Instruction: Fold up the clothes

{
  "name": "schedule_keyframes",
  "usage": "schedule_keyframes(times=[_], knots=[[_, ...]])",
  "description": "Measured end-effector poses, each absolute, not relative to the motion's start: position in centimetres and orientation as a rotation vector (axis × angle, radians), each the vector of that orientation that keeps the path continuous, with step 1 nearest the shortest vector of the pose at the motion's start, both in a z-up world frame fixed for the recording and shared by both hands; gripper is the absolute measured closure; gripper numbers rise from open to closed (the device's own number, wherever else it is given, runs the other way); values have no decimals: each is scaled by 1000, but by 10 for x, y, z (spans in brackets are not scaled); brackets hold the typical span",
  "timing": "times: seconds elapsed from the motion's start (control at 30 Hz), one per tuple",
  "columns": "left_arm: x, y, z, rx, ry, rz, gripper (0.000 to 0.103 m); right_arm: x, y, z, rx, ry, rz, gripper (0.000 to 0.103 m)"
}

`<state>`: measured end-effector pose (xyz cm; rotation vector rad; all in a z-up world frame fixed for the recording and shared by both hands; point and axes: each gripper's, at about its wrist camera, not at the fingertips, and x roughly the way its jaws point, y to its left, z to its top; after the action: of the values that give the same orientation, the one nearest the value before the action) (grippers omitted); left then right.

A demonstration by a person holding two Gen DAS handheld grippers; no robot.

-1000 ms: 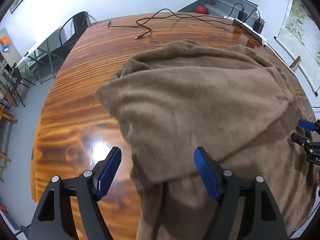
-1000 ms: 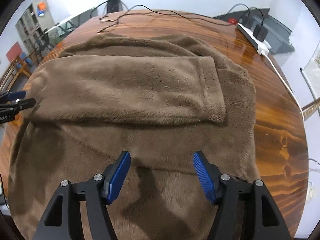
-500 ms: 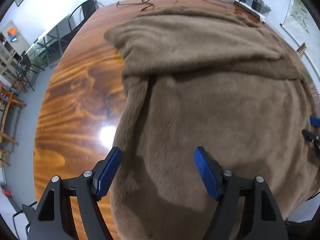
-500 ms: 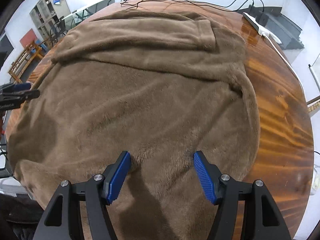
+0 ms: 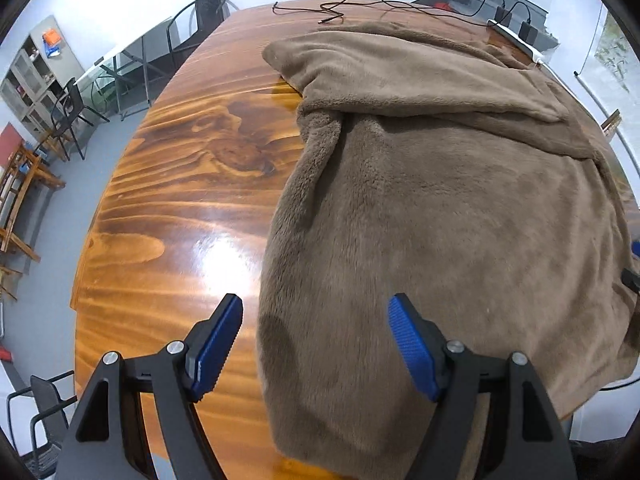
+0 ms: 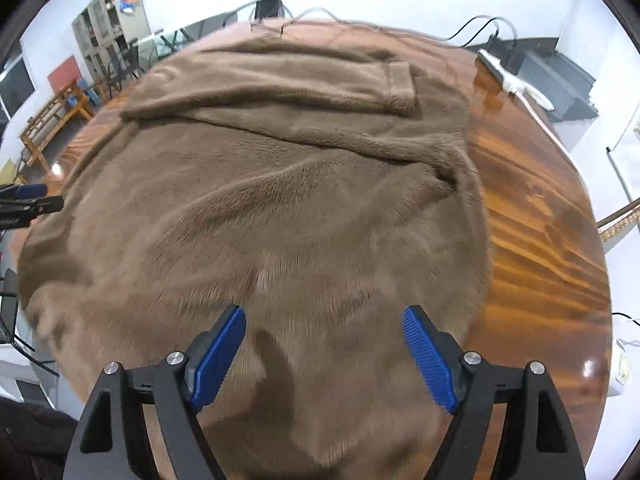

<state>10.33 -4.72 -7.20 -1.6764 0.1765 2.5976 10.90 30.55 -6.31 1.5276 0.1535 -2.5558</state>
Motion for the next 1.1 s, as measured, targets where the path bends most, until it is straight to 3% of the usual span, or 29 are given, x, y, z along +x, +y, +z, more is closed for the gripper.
schedule_keyframes(times=[0.2, 0.57, 0.73, 1.1], knots=[[115, -45, -74, -1681, 175, 2588, 24, 169, 327, -46, 1443, 31, -2570, 20], [128, -27, -79, -1693, 208, 2551, 24, 216, 342, -68, 1547, 112, -2574, 20], [133, -28, -84, -1719, 236, 2548, 24, 210, 334, -78, 1605, 352, -2595, 20], [164, -29, -92, -1754, 289, 2470, 24, 234, 361, -82, 1769, 526, -2536, 18]])
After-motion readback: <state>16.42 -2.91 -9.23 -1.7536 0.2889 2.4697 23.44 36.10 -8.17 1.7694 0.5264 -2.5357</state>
